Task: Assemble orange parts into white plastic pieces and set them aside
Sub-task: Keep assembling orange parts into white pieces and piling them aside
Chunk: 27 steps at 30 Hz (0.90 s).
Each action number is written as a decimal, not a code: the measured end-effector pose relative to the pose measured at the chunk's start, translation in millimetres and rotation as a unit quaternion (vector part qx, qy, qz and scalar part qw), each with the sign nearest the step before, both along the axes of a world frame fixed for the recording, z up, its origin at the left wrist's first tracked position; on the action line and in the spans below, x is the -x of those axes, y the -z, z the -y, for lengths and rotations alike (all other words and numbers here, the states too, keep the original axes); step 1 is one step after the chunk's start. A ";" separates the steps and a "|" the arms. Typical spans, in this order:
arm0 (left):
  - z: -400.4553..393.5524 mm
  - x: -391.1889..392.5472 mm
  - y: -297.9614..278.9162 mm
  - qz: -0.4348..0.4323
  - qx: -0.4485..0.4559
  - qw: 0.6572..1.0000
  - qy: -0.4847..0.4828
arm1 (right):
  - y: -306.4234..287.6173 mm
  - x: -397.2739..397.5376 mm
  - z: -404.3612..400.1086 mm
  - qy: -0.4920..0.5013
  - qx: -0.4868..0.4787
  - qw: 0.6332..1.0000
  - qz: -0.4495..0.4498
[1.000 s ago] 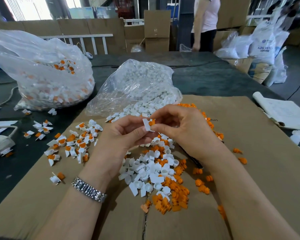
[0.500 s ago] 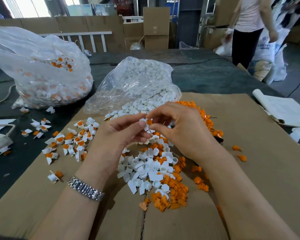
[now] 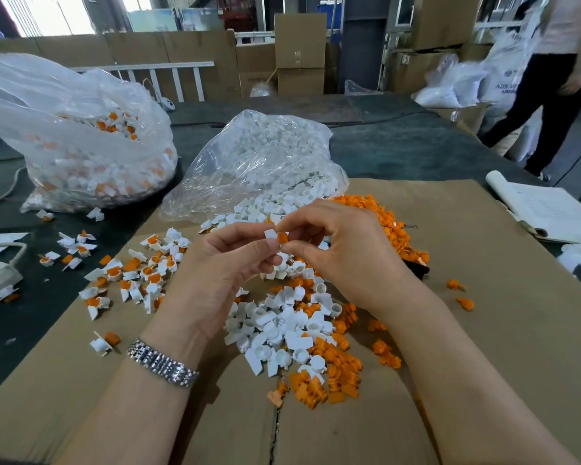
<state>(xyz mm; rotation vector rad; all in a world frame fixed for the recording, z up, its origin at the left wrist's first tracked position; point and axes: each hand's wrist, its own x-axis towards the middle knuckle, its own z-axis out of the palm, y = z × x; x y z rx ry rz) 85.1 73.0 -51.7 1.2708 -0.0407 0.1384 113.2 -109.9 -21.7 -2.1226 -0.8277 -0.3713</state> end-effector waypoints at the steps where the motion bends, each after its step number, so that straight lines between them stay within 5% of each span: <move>1: 0.7 0.3 -0.4 0.000 0.001 1.000 0.001 | 0.0 0.1 0.0 0.001 -0.001 1.000 -0.001; 18: 5.0 2.6 -2.0 -0.017 -0.041 0.999 -0.029 | 2.7 -1.3 -0.3 -0.006 0.017 1.000 -0.017; 21: 6.1 2.0 -2.7 -0.028 -0.038 0.998 -0.044 | 4.2 -9.0 7.0 0.052 0.086 0.994 -0.044; 27: 5.5 2.3 -3.2 -0.034 -0.037 0.998 -0.043 | 15.5 -15.8 23.4 0.267 0.375 0.874 -0.156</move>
